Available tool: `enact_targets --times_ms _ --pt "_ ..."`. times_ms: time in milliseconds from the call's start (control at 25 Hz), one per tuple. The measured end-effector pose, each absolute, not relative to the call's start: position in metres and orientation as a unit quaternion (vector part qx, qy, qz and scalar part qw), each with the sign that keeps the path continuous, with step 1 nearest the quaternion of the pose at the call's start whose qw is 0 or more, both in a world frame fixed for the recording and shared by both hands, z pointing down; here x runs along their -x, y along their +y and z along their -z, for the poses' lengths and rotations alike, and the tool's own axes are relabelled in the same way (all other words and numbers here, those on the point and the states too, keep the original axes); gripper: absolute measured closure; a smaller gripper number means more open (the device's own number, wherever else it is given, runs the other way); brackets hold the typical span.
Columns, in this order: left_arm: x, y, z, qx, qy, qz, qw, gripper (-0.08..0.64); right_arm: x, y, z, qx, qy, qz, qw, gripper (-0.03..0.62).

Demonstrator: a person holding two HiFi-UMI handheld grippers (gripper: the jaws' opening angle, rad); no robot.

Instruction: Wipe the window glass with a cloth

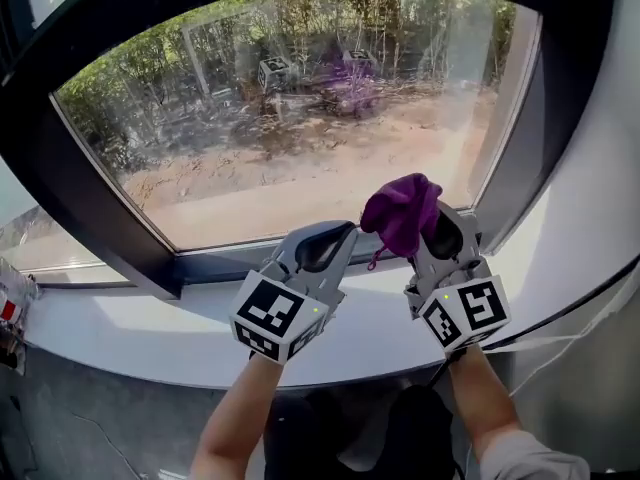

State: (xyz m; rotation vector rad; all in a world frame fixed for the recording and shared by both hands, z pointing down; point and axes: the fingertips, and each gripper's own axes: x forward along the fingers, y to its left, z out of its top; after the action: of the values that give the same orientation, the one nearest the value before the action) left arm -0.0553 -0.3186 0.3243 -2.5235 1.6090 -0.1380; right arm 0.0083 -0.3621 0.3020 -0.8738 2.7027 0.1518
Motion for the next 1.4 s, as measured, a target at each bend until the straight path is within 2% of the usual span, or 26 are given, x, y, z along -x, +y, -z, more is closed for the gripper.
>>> enact_targets --times_ms 280,600,1040,1400 --pt "0.059 -0.303 -0.228 0.848 0.527 0.029 0.049 0.558 -0.007 -0.335 -0.231 0.325 0.938 -0.054 0.107 0.466" --pt "0.025 -0.254 -0.121 0.854 0.52 0.029 0.005 0.558 -0.049 -0.294 -0.121 0.339 0.938 -0.029 0.063 0.466" --pt "-0.032 -0.187 -0.016 0.842 0.537 0.016 -0.037 0.558 -0.096 -0.217 -0.004 0.329 0.942 0.005 0.065 0.466" --pt "-0.065 -0.159 0.022 0.827 0.561 0.031 -0.032 0.559 -0.127 -0.184 0.033 0.305 0.948 0.013 0.087 0.468"
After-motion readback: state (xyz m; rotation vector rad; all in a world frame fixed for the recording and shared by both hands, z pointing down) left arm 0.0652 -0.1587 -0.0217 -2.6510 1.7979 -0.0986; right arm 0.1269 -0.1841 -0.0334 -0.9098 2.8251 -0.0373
